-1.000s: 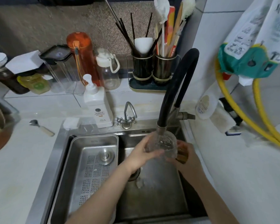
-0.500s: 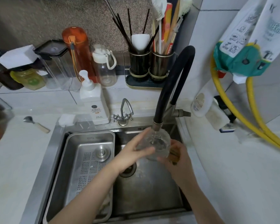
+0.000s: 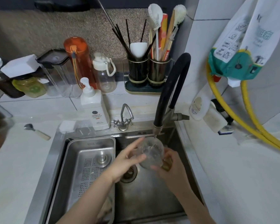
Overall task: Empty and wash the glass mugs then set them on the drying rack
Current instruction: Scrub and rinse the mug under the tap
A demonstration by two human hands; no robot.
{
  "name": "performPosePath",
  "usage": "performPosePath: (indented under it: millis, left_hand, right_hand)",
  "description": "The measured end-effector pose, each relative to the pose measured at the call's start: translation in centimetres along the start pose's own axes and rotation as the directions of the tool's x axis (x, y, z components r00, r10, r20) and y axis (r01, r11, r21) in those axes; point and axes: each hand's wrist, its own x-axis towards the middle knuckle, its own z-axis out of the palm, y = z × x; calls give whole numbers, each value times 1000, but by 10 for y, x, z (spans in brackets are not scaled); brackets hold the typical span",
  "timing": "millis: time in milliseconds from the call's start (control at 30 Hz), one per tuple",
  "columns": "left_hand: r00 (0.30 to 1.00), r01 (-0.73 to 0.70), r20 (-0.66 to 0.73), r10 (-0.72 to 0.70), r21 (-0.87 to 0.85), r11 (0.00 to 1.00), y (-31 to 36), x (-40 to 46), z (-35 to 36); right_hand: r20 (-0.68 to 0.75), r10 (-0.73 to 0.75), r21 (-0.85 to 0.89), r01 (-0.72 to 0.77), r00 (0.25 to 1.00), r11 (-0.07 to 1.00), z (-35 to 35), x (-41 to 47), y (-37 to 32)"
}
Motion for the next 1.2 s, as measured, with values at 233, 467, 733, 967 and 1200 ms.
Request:
performPosePath:
  millis: [233,467,733,967,1200]
  left_hand:
    - [995,52,91,-48,-35,998,1,27,30]
    - [998,45,-32,-46,-20,999,14,42,35]
    - [986,12,-163,-15,-20,1000,8,42,31]
    - [980,-41,-195,39,-3,999,7,25,10]
    - [969,-39,-248,16,-89,995,16,35,9]
  right_hand:
    - [-169,66,-52,-75,983,996,-20,6,6]
    - [-128,78,14,-76,989,997,-19,13,6]
    - [-97,82,-69,-88,992,994,-7,20,-1]
    - [-21,83,20,-83,996,996,4,29,0]
    - [1,65,124,-65,998,990,-3,53,-14]
